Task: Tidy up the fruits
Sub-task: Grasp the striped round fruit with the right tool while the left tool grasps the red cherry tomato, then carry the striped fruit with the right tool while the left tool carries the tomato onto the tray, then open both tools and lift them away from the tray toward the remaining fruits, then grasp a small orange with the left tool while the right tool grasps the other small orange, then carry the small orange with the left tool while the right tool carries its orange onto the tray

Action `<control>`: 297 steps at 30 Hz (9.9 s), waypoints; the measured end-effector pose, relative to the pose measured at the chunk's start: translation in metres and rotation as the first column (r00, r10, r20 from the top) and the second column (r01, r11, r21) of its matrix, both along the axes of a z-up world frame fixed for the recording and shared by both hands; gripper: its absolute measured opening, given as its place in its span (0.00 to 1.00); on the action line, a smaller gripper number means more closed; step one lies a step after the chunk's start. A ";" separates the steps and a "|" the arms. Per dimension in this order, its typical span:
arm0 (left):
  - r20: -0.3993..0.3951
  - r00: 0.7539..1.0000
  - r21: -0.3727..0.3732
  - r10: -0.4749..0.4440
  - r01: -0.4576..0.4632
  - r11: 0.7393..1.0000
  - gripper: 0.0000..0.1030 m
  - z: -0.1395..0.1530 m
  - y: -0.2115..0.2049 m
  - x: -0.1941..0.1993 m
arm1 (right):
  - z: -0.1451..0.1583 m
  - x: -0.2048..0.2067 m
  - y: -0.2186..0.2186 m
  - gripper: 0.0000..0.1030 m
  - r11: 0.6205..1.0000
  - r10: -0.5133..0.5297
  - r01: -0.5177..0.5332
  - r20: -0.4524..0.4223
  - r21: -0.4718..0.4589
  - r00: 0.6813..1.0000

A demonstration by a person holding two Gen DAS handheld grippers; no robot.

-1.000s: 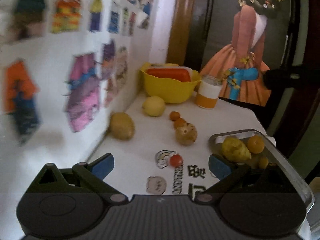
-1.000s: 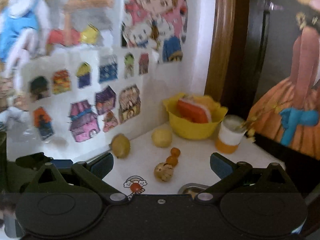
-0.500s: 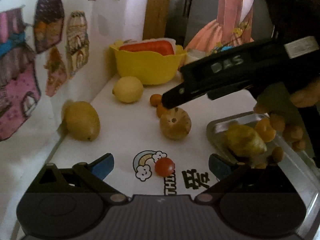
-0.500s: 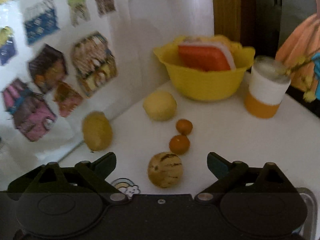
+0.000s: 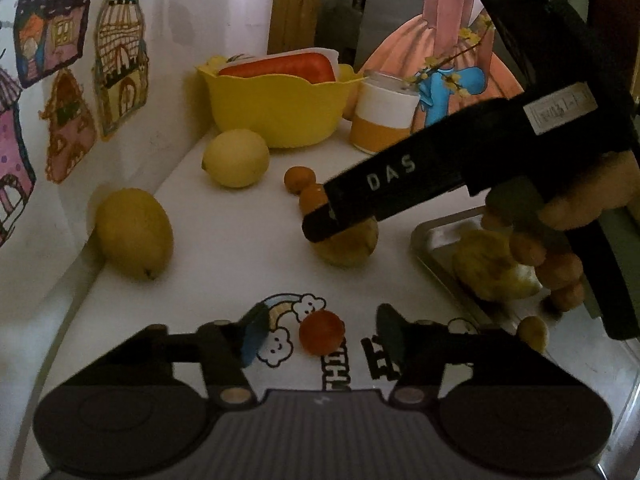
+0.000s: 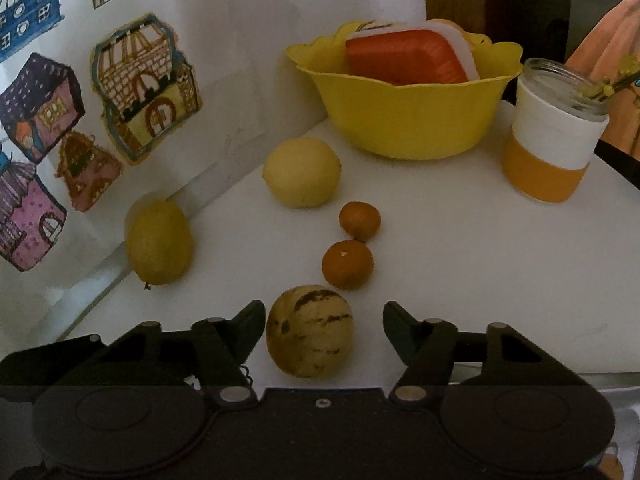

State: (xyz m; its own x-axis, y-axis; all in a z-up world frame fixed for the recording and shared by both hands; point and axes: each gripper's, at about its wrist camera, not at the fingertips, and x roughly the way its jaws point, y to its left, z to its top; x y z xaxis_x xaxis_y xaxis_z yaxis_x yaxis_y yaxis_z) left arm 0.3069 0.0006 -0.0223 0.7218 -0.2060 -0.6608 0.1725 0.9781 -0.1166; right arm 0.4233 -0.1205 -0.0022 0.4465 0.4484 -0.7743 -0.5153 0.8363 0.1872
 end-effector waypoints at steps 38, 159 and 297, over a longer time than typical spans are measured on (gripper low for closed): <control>-0.043 0.995 -0.037 0.088 -0.089 0.995 0.21 0.032 0.011 -0.060 | 0.030 -0.075 -0.040 0.47 0.982 0.042 -0.039 -0.010 0.184 0.999; 0.013 0.977 0.128 0.212 -0.212 0.969 1.00 0.104 0.029 -0.215 | 0.103 -0.326 -0.085 0.99 0.977 0.164 -0.151 0.081 -0.149 0.983; -0.026 0.991 -0.140 -0.132 0.127 0.982 0.31 0.020 -0.143 -0.108 | 0.004 -0.210 -0.226 0.30 0.984 -0.152 0.142 0.085 0.109 0.985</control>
